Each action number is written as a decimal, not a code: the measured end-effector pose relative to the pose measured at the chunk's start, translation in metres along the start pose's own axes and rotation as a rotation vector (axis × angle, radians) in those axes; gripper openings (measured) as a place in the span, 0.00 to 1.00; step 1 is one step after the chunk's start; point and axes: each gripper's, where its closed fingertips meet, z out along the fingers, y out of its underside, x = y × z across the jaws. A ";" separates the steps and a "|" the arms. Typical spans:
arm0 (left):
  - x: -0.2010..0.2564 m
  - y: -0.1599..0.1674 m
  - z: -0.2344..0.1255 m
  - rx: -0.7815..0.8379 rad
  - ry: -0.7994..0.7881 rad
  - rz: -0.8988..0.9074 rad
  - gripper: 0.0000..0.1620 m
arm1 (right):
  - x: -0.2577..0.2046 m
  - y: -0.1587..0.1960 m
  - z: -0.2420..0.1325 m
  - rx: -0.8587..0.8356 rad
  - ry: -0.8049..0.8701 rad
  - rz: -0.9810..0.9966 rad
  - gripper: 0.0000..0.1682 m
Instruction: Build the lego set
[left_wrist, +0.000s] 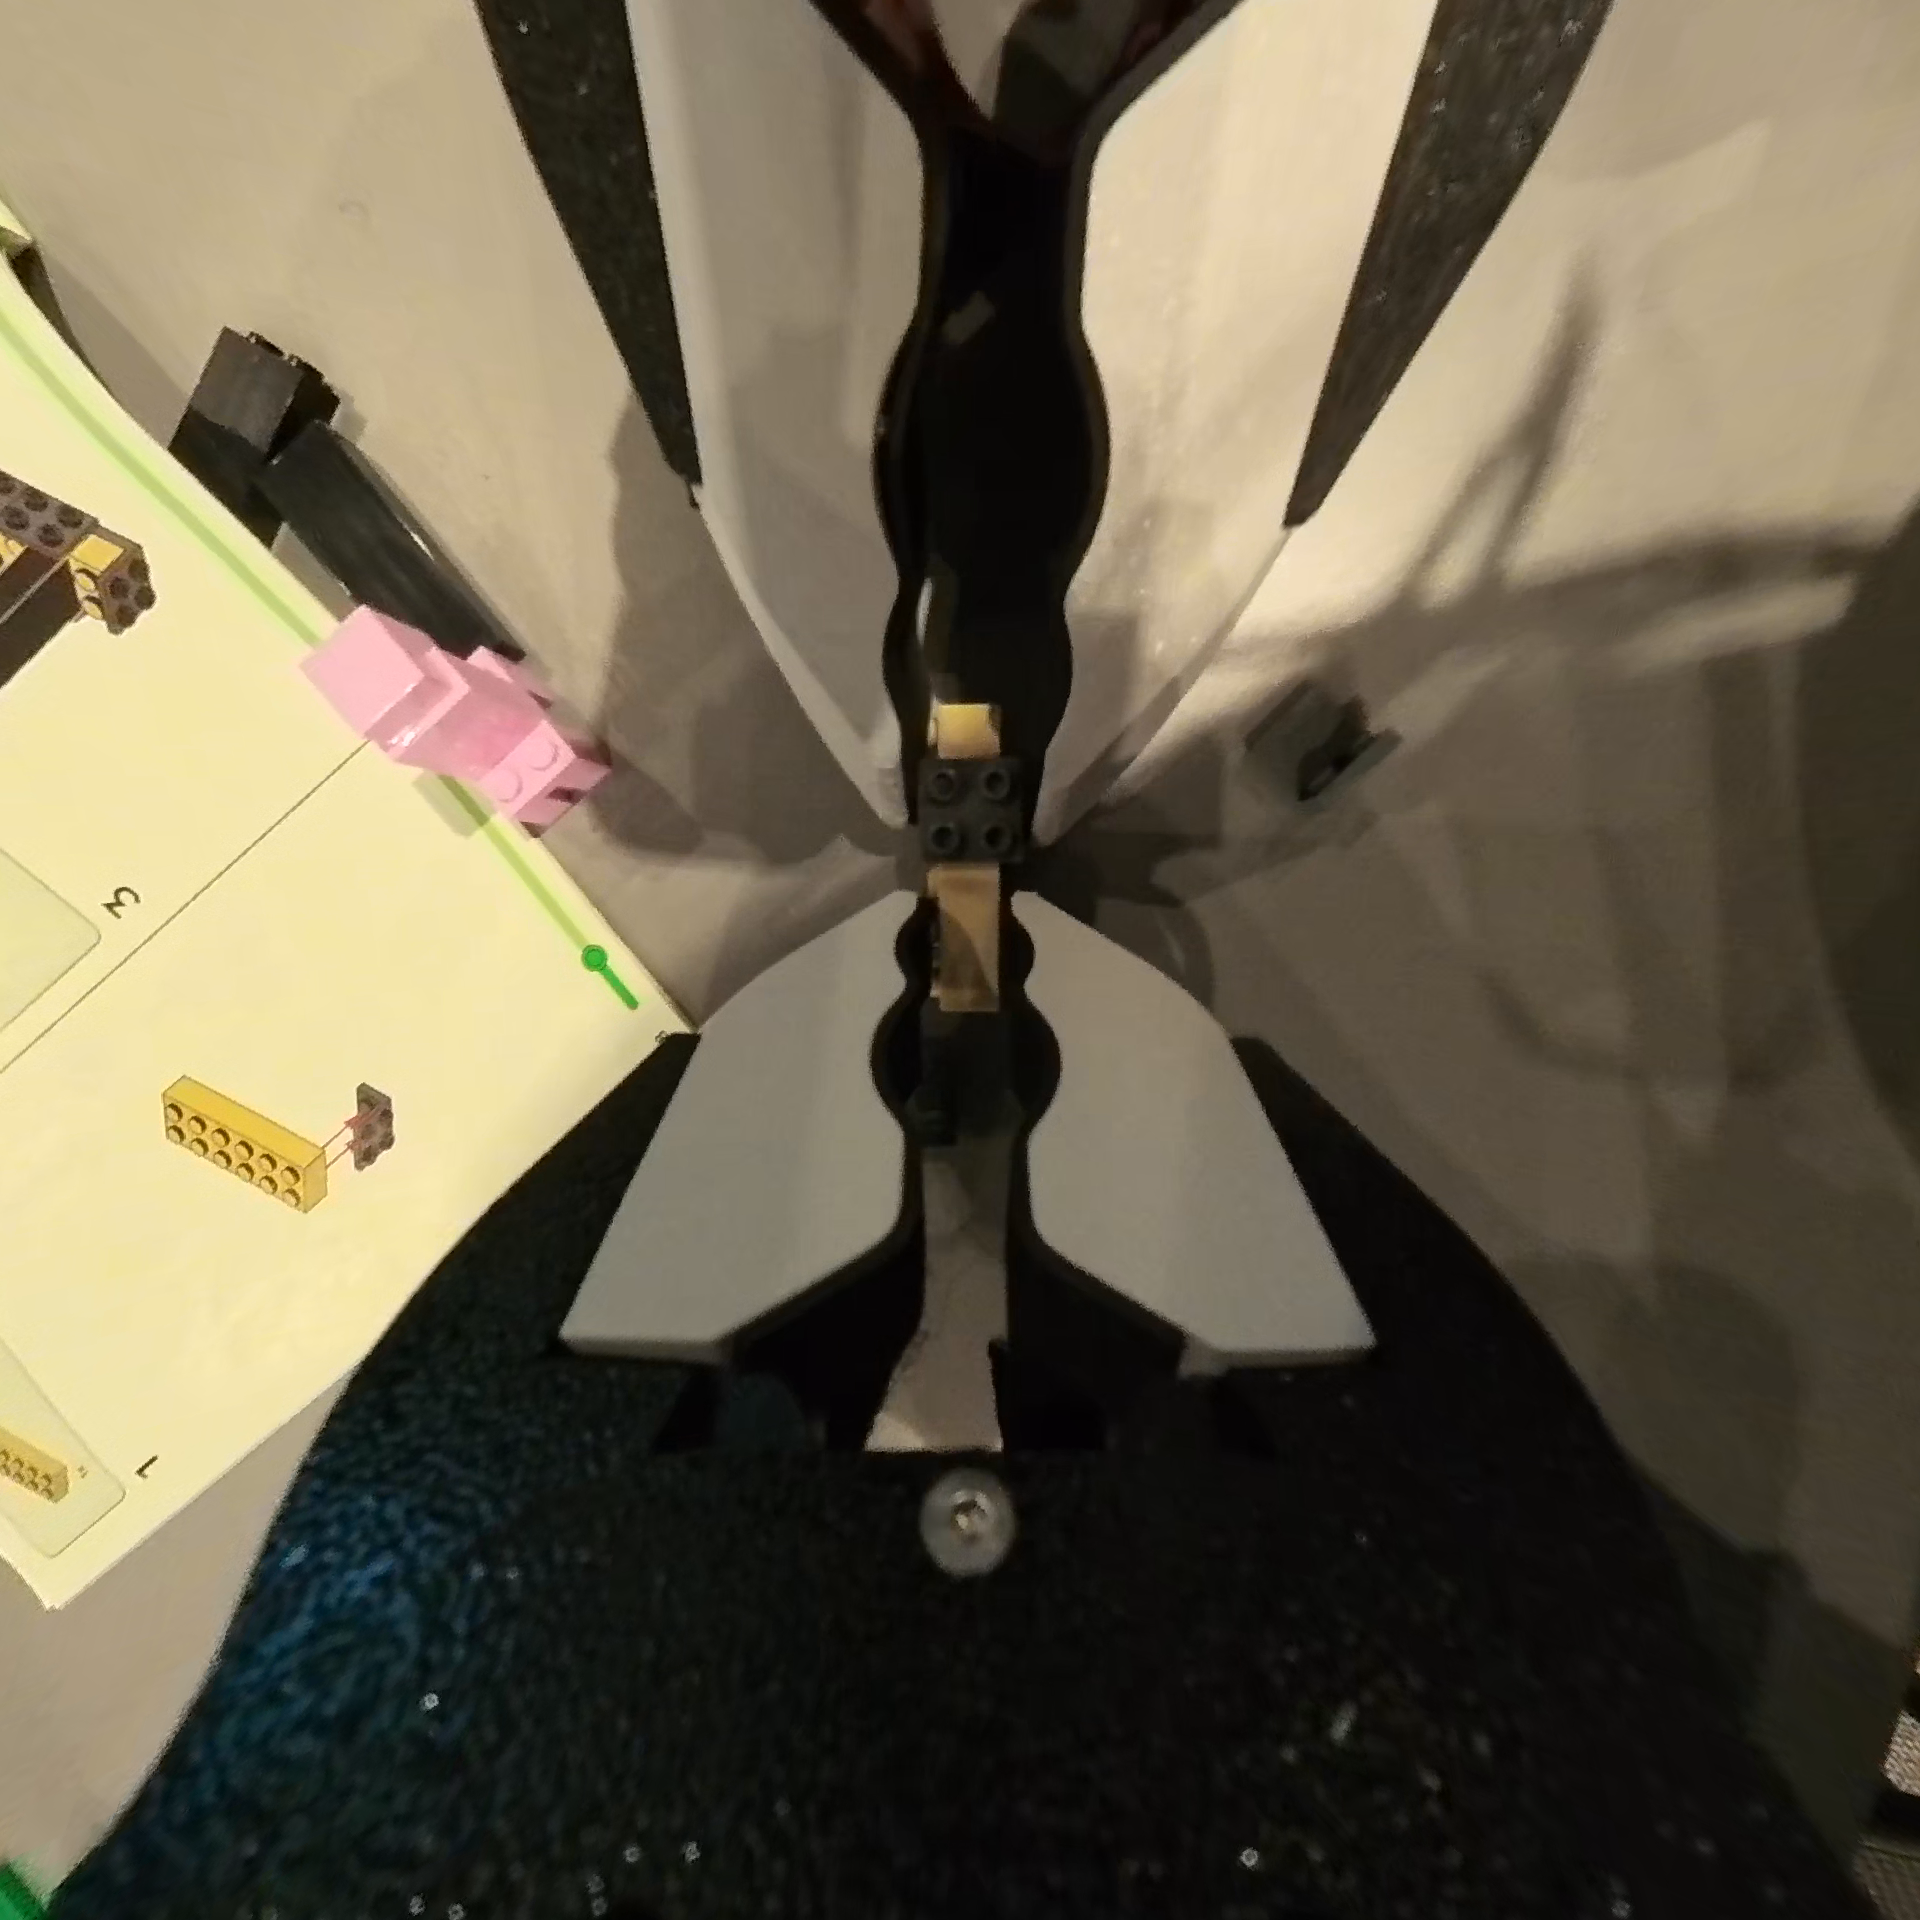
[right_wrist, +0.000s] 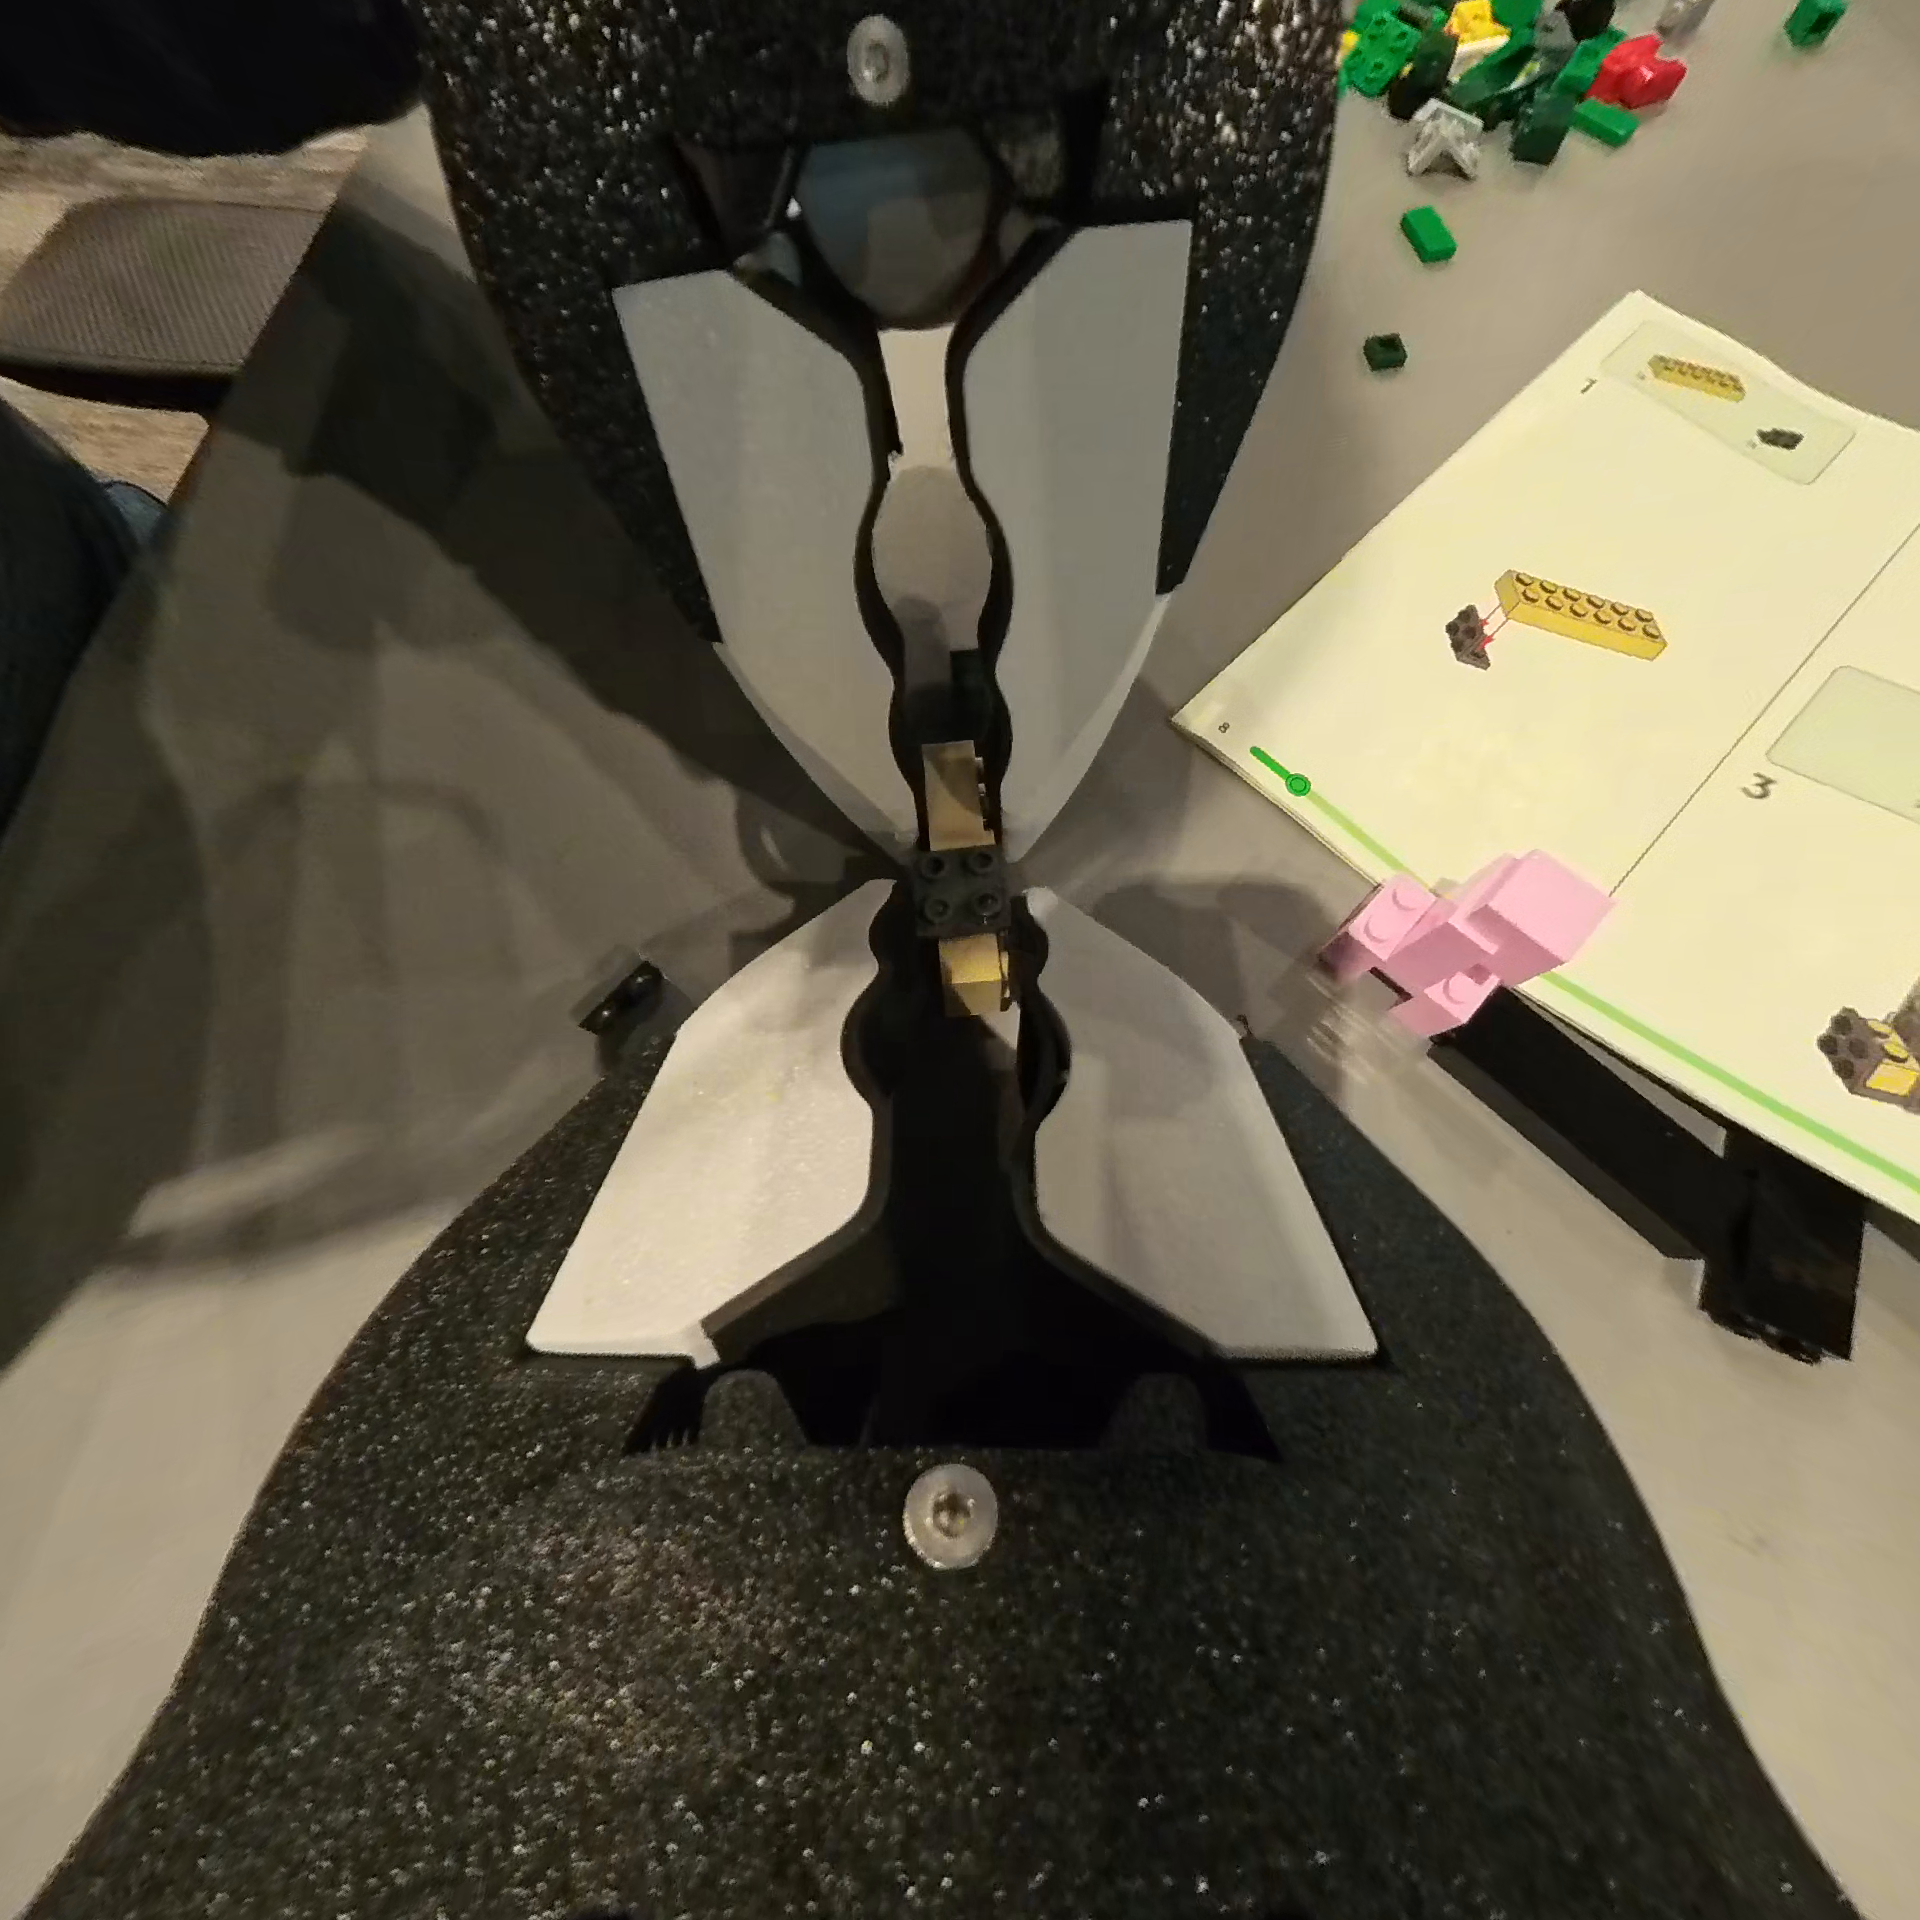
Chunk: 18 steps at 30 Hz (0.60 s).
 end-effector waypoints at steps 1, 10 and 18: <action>0.000 0.000 0.000 0.001 0.000 0.000 0.07 | 0.000 0.000 0.000 -0.001 -0.005 0.005 0.10; 0.001 0.000 0.000 0.032 0.035 -0.044 0.07 | -0.004 -0.001 0.000 0.007 -0.005 -0.031 0.25; 0.000 -0.002 -0.001 0.109 0.136 -0.219 0.07 | -0.006 -0.012 -0.024 0.178 0.030 -0.030 0.28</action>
